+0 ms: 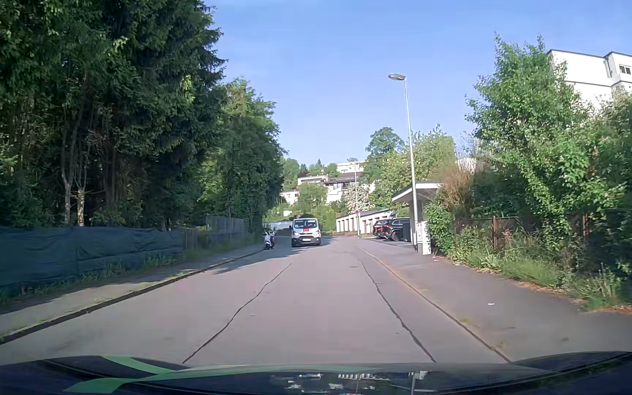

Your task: Follow the waypoints while adhering to traffic rules and regulations

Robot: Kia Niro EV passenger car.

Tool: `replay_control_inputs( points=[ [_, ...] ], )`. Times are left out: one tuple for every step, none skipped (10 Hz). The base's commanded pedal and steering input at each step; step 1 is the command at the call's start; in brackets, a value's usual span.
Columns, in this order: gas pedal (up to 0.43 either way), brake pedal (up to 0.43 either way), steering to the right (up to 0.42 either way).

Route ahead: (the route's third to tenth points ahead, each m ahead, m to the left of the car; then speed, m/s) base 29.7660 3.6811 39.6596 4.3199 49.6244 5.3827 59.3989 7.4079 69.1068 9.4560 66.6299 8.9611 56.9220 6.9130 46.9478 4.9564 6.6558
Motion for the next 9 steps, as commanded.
replay_control_inputs(
  points=[
    [0.000,0.006,0.002],
    [0.000,0.012,0.002],
    [0.000,0.024,0.002],
    [0.000,0.030,0.002],
    [0.000,0.018,0.002],
    [0.000,0.000,0.002],
    [0.000,0.000,0.002],
    [0.000,0.000,0.002],
    [0.000,0.000,0.001]
  ],
)
